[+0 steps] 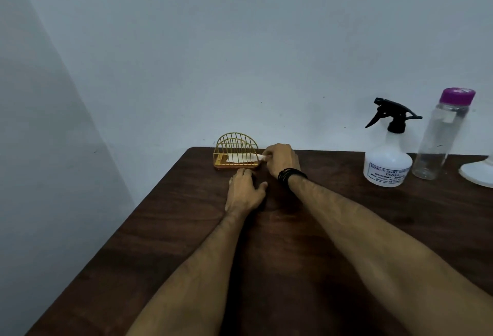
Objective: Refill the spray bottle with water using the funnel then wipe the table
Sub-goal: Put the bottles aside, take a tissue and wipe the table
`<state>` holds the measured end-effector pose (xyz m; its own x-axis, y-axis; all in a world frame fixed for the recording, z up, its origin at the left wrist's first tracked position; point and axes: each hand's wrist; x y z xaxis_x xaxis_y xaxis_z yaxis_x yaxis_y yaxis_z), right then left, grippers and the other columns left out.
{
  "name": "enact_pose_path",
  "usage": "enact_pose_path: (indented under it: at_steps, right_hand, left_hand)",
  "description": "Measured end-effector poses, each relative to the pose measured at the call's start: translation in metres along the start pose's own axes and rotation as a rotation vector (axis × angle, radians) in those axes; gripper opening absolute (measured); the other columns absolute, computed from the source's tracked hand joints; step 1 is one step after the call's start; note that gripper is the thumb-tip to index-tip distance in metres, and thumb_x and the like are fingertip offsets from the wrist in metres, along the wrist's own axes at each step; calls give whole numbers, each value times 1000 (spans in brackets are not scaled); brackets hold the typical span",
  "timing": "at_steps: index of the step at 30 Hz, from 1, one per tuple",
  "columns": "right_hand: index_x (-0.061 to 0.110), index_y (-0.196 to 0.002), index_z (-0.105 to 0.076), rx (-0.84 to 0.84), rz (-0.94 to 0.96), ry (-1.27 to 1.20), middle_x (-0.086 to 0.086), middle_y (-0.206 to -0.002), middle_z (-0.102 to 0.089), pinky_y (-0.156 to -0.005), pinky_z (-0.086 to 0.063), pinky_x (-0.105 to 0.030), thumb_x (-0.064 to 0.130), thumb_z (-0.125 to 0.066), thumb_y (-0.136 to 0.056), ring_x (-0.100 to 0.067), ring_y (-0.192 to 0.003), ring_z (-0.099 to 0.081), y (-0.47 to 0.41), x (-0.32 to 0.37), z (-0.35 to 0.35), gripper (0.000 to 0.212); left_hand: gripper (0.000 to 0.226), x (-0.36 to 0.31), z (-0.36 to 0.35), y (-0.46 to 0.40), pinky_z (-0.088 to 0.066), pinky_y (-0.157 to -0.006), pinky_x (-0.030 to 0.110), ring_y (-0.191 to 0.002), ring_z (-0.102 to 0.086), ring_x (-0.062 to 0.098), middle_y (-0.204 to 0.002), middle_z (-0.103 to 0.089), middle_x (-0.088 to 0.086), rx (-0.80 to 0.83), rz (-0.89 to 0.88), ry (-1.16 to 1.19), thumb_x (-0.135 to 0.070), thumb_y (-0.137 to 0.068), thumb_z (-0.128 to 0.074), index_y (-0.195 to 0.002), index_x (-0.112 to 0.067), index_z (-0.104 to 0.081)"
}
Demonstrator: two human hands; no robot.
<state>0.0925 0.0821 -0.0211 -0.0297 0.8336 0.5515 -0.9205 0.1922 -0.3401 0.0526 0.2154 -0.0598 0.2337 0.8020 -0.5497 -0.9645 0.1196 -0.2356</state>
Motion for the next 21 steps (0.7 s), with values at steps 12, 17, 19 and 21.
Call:
enact_pose_path:
  at_steps: [12, 17, 19, 21]
  right_hand:
    - [11, -73, -62, 213, -174, -752, -8, -74, -59, -63, -44, -24, 27, -69, -82, -18, -70, -55, 33, -34, 118, 20]
    - [7, -90, -63, 305, -218, -875, -15, -82, -62, -62, -51, -25, 32, -71, -87, -18, -66, -59, 66, -32, 130, 27]
    - [8, -95, -65, 319, -233, -877, -15, -82, -62, -63, -50, -26, 40, -74, -84, -18, -66, -58, 77, -32, 131, 36]
    - [8, -96, -67, 322, -263, -877, -11, -80, -65, -65, -50, -27, 47, -73, -83, -18, -69, -60, 93, -31, 135, 42]
  left_hand:
    - [79, -31, 21, 37, -51, -97, 33, -116, -58, 14, -130, -60, -4, -124, 117, 629, -44, -66, -89, -135, -21, -57]
    - [32, -78, 28, 73, -59, -76, 26, -90, -72, 12, -102, -76, 5, 74, 104, 1106, -20, -84, -77, -114, -9, -72]
    - [22, -85, 29, 85, -59, -67, 23, -76, -72, 10, -91, -77, 8, 79, 83, 1052, -11, -89, -72, -108, -2, -73]
    - [16, -86, 32, 97, -58, -65, 25, -70, -70, 12, -83, -76, 9, 106, 88, 1004, -6, -88, -72, -103, -2, -75]
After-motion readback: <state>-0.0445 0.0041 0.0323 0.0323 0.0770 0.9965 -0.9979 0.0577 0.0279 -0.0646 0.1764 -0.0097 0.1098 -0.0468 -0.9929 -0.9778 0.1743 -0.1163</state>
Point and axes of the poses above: each hand's wrist, its own y-axis away from the middle knuckle, its own z-axis out of the back of the hand, x = y × z
